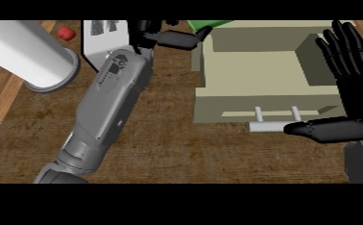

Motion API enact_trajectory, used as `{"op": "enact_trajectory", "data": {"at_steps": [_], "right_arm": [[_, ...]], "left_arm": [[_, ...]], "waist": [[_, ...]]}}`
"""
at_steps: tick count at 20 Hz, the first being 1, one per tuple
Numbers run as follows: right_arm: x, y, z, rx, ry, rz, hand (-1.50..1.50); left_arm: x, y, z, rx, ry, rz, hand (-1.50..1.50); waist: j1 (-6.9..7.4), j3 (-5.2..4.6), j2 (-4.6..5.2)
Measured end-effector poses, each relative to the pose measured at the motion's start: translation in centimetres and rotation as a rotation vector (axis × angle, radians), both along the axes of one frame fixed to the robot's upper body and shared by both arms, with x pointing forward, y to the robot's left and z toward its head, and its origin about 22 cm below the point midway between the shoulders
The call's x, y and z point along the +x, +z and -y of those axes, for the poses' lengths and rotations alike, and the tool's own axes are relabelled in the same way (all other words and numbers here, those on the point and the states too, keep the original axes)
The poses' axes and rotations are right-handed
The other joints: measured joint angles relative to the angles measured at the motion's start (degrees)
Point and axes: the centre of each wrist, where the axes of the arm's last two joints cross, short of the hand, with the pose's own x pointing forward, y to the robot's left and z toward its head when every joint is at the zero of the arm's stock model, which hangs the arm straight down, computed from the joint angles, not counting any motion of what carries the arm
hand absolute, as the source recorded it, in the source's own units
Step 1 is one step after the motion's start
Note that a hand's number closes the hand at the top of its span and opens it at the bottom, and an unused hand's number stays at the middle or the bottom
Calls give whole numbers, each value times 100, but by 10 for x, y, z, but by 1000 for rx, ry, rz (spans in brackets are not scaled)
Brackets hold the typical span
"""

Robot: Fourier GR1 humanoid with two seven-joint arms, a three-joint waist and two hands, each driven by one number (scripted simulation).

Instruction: Pick up the cup, place it into the drawer and close the drawer

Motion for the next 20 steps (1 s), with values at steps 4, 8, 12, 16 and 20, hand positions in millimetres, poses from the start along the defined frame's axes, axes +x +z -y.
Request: {"op": "enact_trajectory", "data": {"at_steps": [4, 8, 12, 16, 20], "right_arm": [[4, 2, -8, 5, 12, 9, -150], [7, 6, -6, 6, 32, 21, -150], [9, 8, -9, 12, 54, 33, -150], [15, 15, -12, 5, 86, 42, -150], [19, 18, -22, 2, 116, 50, -150]], "left_arm": [[9, 23, 27, 53, 16, -66, 150], [15, 36, 47, 112, 56, -143, 150], [19, 25, 54, 186, 95, -205, 150], [20, 11, 56, 272, 78, -276, 150], [19, -4, 55, 348, 54, -323, 150]], "waist": [[-79, 1, 29], [-212, 4, 66], [-361, 6, 109], [-535, 8, 155], [-737, 10, 207]]}}
